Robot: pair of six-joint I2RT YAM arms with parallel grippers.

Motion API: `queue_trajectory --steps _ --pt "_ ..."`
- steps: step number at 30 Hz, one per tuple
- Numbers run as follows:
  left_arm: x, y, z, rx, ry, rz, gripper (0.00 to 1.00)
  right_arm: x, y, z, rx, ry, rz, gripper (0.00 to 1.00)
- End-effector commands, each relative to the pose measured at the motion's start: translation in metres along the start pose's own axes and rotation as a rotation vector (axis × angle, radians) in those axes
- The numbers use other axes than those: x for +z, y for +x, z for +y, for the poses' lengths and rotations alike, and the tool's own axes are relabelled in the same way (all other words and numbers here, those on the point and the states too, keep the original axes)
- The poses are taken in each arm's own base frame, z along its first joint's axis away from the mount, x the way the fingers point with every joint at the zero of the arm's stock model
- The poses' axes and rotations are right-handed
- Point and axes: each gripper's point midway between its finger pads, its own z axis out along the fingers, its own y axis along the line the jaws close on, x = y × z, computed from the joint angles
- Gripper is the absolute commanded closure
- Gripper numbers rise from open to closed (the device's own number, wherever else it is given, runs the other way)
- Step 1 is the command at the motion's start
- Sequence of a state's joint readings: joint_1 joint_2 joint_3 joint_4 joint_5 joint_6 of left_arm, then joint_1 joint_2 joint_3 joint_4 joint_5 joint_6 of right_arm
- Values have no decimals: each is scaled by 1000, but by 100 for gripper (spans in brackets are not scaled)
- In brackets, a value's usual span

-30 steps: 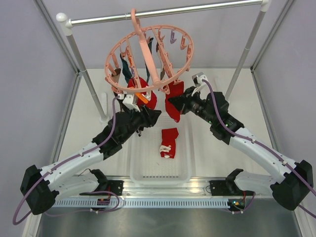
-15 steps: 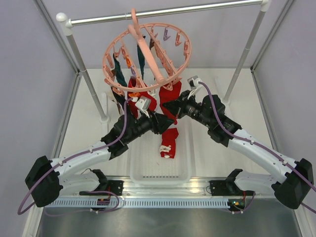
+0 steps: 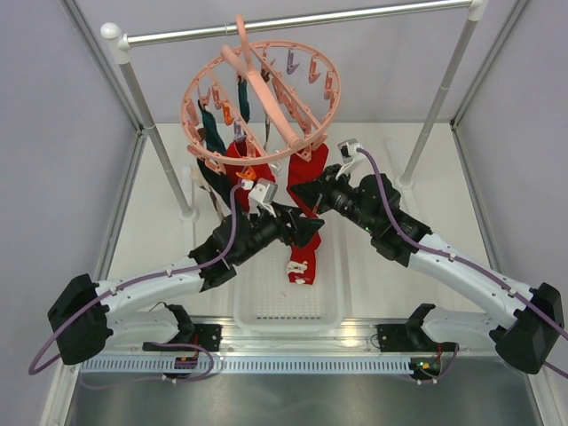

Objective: Remove the socks clipped to the hanger

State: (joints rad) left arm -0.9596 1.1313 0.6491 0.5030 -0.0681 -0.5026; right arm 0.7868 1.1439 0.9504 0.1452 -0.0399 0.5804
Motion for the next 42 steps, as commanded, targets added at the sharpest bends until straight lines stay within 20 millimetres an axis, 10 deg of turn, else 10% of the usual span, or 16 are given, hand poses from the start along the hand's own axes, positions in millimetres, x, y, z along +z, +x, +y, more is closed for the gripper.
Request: queue_trajectory --steps 1,14,21,27,30,42 --pt "4 -16 15 -12 -113 -69 21 -2 -23 15 24 -19 -69 99" --pt "11 -22 20 9 -201 -80 96 -2 -21 15 31 5 -77 99" --pt "2 -18 21 19 -202 -74 98 -1 -19 7 11 43 -76 97" --pt "-11 -12 28 38 -231 -34 98 -7 -22 -3 -87 84 -78 40" --pt "-16 -9 31 43 -246 -19 98 -13 -22 -2 -134 74 -78 31" --pt "-22 -5 43 48 -320 20 98 -55 -63 19 -293 -11 -244 25"
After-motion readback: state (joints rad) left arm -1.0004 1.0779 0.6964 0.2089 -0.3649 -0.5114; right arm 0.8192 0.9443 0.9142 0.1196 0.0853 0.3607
